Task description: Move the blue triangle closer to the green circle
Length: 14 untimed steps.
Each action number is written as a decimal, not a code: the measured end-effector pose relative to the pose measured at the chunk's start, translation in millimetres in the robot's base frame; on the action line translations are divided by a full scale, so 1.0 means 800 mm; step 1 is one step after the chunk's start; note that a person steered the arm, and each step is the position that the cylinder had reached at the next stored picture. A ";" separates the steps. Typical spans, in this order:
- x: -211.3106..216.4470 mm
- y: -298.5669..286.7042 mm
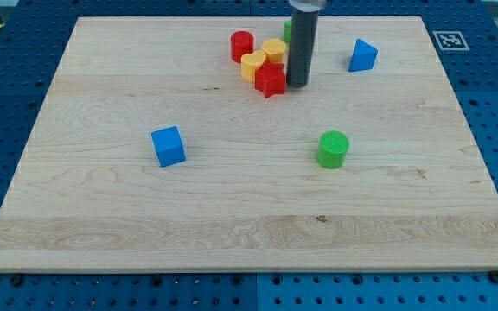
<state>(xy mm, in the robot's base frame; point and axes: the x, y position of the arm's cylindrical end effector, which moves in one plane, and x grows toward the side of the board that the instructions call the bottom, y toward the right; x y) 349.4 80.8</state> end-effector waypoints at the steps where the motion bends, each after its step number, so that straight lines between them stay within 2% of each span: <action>1: 0.000 0.066; 2: 0.000 0.071; 4: 0.000 0.160; 5: -0.043 0.160; 7: -0.066 0.157; 8: -0.084 0.127; 10: -0.082 0.080; 12: -0.068 0.065; 14: -0.025 0.063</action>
<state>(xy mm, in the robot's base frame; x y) 329.7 131.5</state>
